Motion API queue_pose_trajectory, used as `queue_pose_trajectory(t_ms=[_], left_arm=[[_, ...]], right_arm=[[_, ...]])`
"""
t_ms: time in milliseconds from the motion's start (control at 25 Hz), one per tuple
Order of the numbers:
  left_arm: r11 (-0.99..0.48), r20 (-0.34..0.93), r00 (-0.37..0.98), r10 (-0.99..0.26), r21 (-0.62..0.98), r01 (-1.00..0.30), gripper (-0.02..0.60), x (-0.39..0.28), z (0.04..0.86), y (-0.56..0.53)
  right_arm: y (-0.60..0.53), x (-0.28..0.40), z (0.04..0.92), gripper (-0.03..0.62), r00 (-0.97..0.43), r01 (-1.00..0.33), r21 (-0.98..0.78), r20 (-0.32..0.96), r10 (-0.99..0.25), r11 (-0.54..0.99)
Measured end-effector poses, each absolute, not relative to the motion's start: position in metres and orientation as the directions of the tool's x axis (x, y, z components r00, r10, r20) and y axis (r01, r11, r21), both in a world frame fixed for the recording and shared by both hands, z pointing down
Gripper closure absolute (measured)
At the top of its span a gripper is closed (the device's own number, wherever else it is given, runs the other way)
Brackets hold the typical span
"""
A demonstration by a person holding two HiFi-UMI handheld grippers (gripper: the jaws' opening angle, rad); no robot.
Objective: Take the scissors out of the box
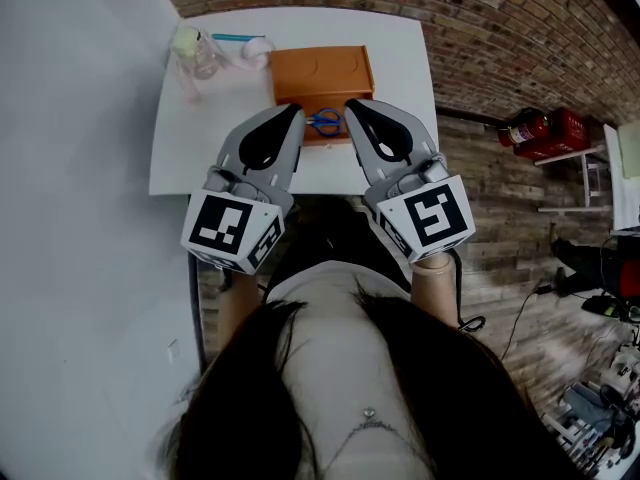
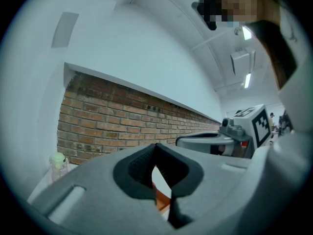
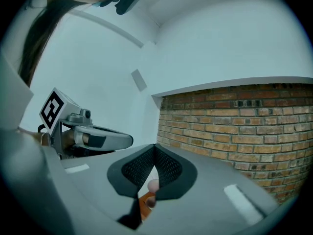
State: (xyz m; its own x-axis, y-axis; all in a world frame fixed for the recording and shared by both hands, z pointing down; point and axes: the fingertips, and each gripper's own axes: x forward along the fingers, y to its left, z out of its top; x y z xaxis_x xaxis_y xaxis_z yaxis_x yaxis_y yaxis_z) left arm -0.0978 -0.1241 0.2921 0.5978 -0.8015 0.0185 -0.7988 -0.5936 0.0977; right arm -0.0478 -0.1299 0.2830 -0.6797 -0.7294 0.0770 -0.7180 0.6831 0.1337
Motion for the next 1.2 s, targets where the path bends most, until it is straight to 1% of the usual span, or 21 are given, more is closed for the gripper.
queue_pose_trajectory(t_ms=[560, 1200], left_arm=[[-0.567, 0.036, 0.570, -0.821, 0.073, -0.821, 0.581, -0.091, 0.283, -0.156], [-0.511, 0.035, 0.514, -0.857, 0.069, -0.857, 0.581, -0.078, 0.284, -0.198]], right_arm=[[-0.164, -0.047, 0.288, 0.588, -0.737, -0.658, 0.115, 0.105, -0.668, 0.744], [-0.198, -0.036, 0.334, 0.588, -0.804, -0.542, 0.077, 0.242, -0.543, 0.837]])
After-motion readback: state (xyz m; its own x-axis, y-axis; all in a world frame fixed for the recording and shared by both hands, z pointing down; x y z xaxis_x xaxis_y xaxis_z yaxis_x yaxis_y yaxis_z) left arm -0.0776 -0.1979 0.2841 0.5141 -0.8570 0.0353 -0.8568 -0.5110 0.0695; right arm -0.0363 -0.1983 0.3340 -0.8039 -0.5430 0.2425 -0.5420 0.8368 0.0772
